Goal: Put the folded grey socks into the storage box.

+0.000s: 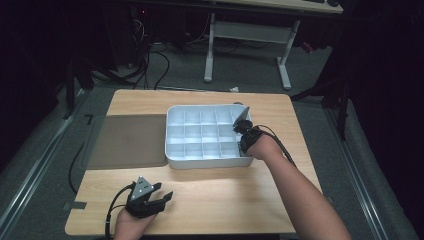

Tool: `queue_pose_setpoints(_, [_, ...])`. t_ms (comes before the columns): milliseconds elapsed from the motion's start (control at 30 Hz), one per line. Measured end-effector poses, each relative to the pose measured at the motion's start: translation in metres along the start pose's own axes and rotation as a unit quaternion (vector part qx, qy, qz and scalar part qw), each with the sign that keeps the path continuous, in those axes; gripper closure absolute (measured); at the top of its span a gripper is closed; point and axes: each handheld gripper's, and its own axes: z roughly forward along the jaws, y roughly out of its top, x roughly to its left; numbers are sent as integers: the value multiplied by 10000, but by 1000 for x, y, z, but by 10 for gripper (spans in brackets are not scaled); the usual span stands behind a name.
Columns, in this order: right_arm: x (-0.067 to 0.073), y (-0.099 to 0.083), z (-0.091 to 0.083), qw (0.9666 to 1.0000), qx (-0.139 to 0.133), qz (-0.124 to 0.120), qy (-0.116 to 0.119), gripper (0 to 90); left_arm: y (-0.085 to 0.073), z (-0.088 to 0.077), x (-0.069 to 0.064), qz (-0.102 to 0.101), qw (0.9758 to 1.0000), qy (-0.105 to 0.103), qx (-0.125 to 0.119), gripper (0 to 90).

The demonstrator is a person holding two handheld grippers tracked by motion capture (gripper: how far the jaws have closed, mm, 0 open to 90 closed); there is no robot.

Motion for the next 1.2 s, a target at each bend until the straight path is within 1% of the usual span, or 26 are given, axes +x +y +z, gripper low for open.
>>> queue_pose_setpoints(167, [-1, 0, -1, 10000, -58, -27, 16, 892, 0, -1, -1, -28, 10000, 34, -24, 437])
queue_pose_setpoints(200, [-1, -1, -2, 10000, -76, 46, 29, 872, 1, -1, -1, -21, 10000, 37, -32, 437])
queue_pose_setpoints(233, [-2, -2, -5, 9999, -137, 23, 43, 837, 1, -2, -1, -22, 10000, 32, -39, 437])
queue_pose_setpoints(267, [-4, -4, -10, 9997, -209, 63, 94, 797, 1, -2, -1, -26, 10000, 32, -41, 437])
queue_pose_setpoints(300, [-4, -4, -10, 9997, -209, 63, 94, 797, 1, -2, -1, -36, 10000, 30, -41, 437])
queue_pose_setpoints(400, [-9, -10, -24, 9985, -492, 150, 206, 765, 1, -2, -1, -31, 10000, 27, -30, 435])
queue_pose_setpoints(433, [-9, -11, -26, 9980, -533, 218, 241, 759, 1, -2, 0, -23, 10000, 27, -20, 435])
queue_pose_setpoints(467, [-9, -12, -32, 9970, -644, 279, 311, 750, 1, -2, 0, -27, 10000, 23, -18, 435])
queue_pose_setpoints(500, [-10, -14, -36, 9959, -803, 221, 352, 737, 1, -2, 0, -25, 10000, 30, -27, 434])
queue_pose_setpoints(567, [-10, -15, -42, 9940, -980, 237, 429, 698, 1, -2, 1, -19, 10000, 26, -46, 434])
queue_pose_setpoints(600, [-10, -17, -46, 9926, -1073, 338, 463, 683, 2, -2, 1, -19, 10000, 20, -52, 434])
queue_pose_setpoints(633, [-10, -17, -46, 9926, -1073, 338, 463, 683, 2, -2, 1, -20, 10000, 18, -53, 434])
queue_pose_setpoints(667, [-10, -18, -47, 9914, -1180, 282, 496, 678, 2, -2, 1, -29, 10000, 15, -57, 434])
queue_pose_setpoints(700, [-10, -19, -49, 9901, -1269, 305, 524, 668, 3, -1, 1, -27, 10000, 9, -56, 433])
queue_pose_setpoints(767, [-8, -22, -51, 9887, -1385, 290, 486, 645, 3, -1, 1, 18, 10000, -2, -38, 433])
queue_pose_setpoints(800, [-8, -25, -53, 9873, -1482, 314, 471, 640, 4, -1, 0, 29, 10000, 7, -45, 433])
queue_pose_setpoints(867, [-9, -30, -55, 9858, -1576, 331, 481, 627, 3, 0, -2, 63, 10000, 1, -40, 433])
queue_pose_setpoints(900, [-9, -34, -56, 9846, -1656, 323, 466, 618, 3, 0, -2, 78, 10000, -5, -51, 433])
queue_pose_setpoints(933, [-9, -39, -56, 9827, -1768, 303, 468, 601, 3, -1, -3, 76, 10000, -13, -41, 432])
queue_pose_setpoints(967, [-9, -39, -56, 9827, -1768, 303, 468, 601, 2, -1, -3, 42, 10000, -22, -62, 432])
queue_pose_setpoints(1000, [-8, -47, -56, 9793, -1914, 352, 550, 584, 2, -2, -3, 27, 10000, -40, -65, 431])
queue_pose_setpoints(1033, [-8, -47, -56, 9793, -1914, 352, 550, 584, 2, -3, -3, 19, 10000, -44, -71, 431])
queue_pose_setpoints(1067, [-8, -50, -56, 9768, -2024, 347, 602, 581, 2, -3, -3, 17, 10000, -24, -86, 430])
queue_pose_setpoints(1133, [-7, -56, -55, 9723, -2227, 342, 628, 572, 3, -3, -2, 16, 9999, -19, -100, 429])
queue_pose_setpoints(1167, [-7, -59, -55, 9696, -2321, 394, 662, 572, 3, -3, -2, 20, 9999, -17, -97, 428])
queue_pose_setpoints(1200, [-7, -61, -55, 9690, -2351, 396, 650, 566, 4, -2, -1, 20, 10000, -23, -90, 427])
